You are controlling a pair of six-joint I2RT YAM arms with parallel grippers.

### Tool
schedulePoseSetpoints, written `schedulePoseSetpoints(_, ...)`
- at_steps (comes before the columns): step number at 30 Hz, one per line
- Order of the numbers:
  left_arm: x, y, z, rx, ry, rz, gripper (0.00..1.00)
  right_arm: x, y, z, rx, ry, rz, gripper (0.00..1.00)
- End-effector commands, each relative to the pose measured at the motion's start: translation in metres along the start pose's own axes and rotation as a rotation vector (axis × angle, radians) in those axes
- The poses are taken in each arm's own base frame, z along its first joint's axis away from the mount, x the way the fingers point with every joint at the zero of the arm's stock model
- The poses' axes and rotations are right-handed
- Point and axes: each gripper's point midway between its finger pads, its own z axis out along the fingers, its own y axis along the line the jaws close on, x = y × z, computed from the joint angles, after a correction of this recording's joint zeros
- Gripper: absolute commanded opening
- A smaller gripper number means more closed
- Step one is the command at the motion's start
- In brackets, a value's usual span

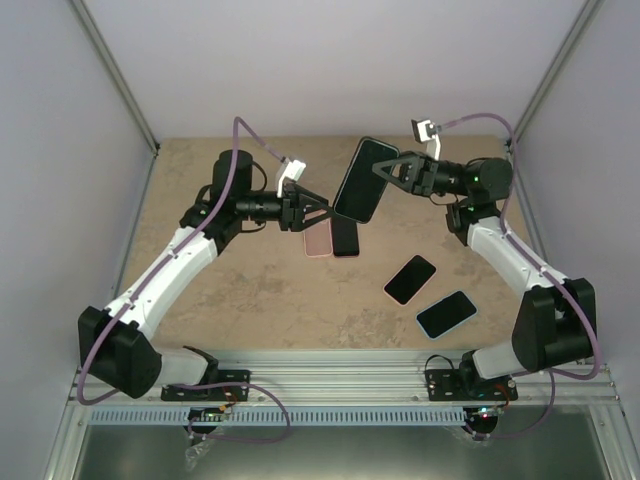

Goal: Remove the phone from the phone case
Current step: Remove the phone case from the phone.

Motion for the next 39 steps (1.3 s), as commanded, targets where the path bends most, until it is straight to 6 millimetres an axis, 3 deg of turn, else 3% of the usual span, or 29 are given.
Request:
schedulePoseSetpoints(1, -0.004, 0.025, 0.003, -0.084, -0.023, -0.021, 0.57, 0.003, 0.035, 0.011, -0.095, 0.009, -0.047, 0.01)
schedulePoseSetpoints(7, -0.003, 0.035, 0.003, -0.13, -0.025, -0.021, 0.56, 0.007, 0.049, 0.013, -0.144, 0.011, -0.039, 0.01)
schedulePoseSetpoints(18, -0.004, 0.034, 0.007, -0.097, -0.026, -0.038, 0.53, 0.028, 0.055, 0.028, -0.205, 0.047, 0.021, 0.0)
schedulePoseSetpoints(28, -0.009, 0.009, 0.004, 0.015, -0.029, -0.01, 0.49, 0.058, 0.045, 0.042, -0.217, 0.124, 0.068, 0.01)
schedulePoseSetpoints(39, -0.006, 0.005, 0.001, 0.0, -0.015, 0.033, 0.49, 0.109, 0.024, 0.043, -0.186, 0.309, 0.096, 0.01)
